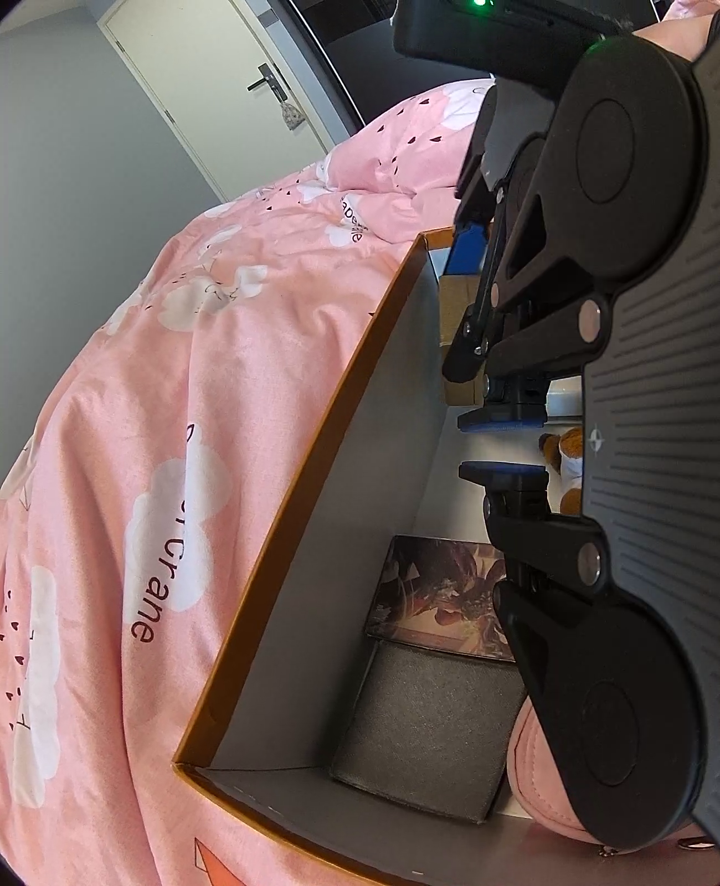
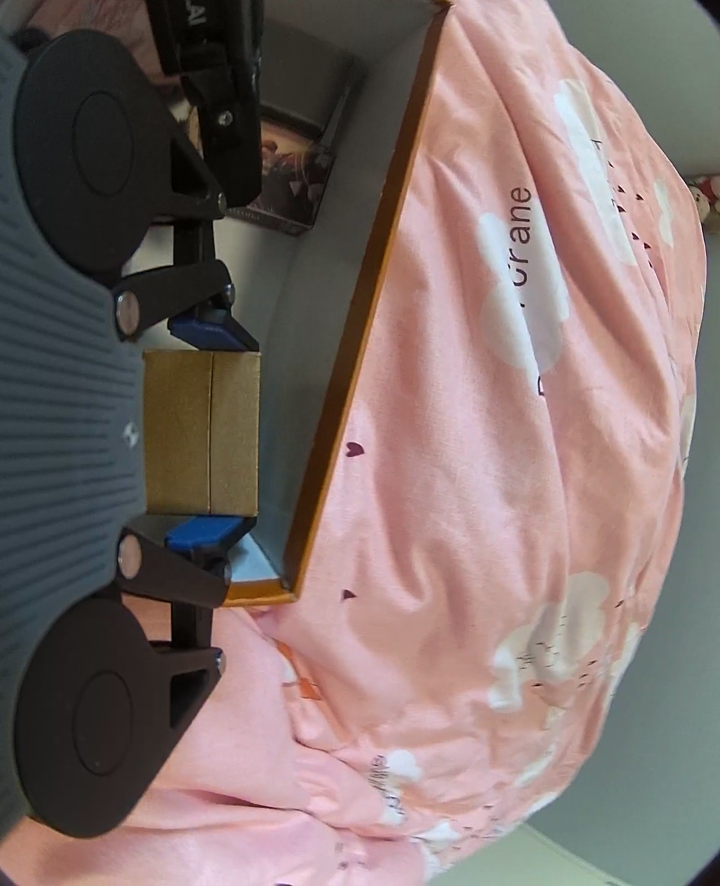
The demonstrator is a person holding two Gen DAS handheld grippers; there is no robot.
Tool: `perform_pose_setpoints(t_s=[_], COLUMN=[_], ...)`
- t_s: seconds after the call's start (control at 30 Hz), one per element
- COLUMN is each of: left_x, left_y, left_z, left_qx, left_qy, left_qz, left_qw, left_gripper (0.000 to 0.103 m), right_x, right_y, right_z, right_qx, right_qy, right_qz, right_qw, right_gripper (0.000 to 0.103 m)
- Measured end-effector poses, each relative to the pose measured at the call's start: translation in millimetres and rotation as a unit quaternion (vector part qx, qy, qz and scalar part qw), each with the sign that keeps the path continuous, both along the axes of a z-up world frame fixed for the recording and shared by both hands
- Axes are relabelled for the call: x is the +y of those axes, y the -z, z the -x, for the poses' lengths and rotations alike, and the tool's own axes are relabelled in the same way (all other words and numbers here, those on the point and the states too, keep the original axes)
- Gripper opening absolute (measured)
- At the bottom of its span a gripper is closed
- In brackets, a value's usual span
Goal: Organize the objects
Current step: 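Lower the gold box into the shoebox corner with the right tool and release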
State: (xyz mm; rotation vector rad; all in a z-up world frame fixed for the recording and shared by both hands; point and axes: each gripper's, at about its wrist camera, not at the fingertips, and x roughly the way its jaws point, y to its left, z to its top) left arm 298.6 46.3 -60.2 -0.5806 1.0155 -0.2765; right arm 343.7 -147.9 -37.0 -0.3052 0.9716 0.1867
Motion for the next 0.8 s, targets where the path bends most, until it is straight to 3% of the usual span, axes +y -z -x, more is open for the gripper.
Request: perform_pose_setpoints(t_s=[0.4,0.53,0.63,0.8], left_x=[-2.8,-4.4,-4.8,-7.0], left_y=[3.7,1.0,-0.8,-2.8], left_z=[1.5,3.4,4.5,6.8], left_qx=[0.007,0.002,0.001,-0.002], left_qy=[0.000,0.001,0.001,0.002], left_qz=[-0.010,-0.023,-0.026,-0.037], left_qw=[0.9999,0.9997,0.9997,0.9993], left_gripper=[0.011,0.011,0.011,0.011], right_x=[4.2,3.9,8.8,4.6], right_y=[3.3,4.6,10.4,12.9], right_z=[5.5,8.3,10.4,8.4], right_qx=[-0.023,-0.012,-0.019,-0.023], right_qy=[-0.032,-0.058,-0.081,-0.068], right_qz=[0.026,0.008,0.026,0.038], right_qw=[0.999,0.998,0.996,0.997], right_gripper=[0.067,0.055,0.046,0.045])
